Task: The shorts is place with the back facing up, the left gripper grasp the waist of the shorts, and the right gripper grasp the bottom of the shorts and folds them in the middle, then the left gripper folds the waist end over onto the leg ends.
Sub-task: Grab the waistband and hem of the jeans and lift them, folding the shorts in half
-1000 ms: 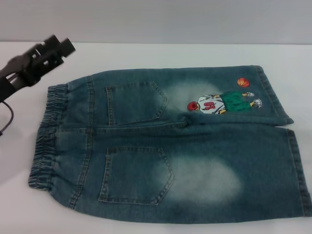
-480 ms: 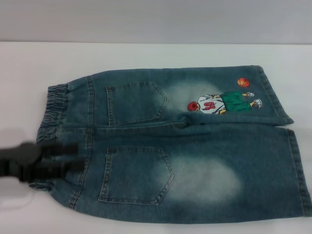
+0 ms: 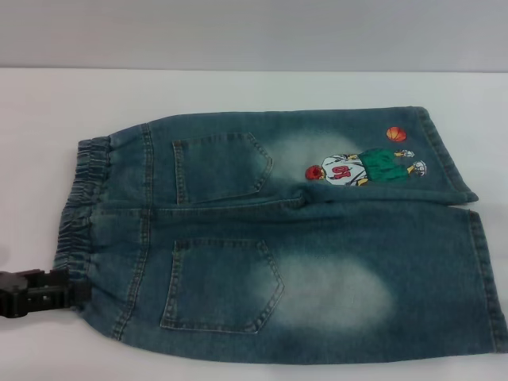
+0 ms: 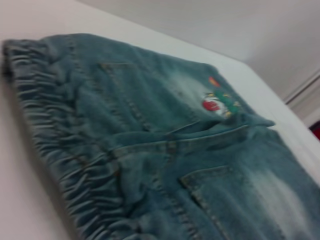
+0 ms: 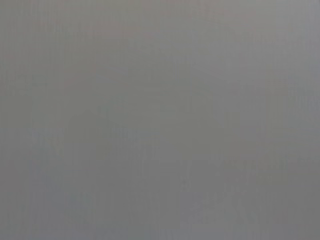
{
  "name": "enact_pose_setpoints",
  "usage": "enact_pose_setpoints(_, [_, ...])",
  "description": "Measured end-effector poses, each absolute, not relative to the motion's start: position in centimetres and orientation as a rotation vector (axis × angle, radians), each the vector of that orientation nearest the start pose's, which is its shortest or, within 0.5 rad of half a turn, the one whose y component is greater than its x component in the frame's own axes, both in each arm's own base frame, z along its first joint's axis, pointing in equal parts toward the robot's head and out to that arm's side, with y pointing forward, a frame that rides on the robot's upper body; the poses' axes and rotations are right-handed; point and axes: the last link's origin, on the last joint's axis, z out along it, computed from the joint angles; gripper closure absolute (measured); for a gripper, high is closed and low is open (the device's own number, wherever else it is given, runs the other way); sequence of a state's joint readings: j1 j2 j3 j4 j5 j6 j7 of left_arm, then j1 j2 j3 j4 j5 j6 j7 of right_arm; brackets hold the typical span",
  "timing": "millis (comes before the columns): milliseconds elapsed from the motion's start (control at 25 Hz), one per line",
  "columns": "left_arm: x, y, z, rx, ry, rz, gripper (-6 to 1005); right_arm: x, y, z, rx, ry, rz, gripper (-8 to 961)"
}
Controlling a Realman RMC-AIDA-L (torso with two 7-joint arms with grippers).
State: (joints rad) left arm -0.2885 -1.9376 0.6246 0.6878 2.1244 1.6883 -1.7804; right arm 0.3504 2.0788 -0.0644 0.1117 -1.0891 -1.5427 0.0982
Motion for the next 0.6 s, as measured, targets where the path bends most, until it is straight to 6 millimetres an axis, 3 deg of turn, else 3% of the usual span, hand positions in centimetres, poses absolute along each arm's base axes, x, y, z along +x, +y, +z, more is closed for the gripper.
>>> enact_pose_setpoints(600, [-37.05, 25.13, 6.97, -2.444, -1.444, -0.458, 154, 36.23, 27.20, 3.89, -1.214, 0.443, 0.716, 274])
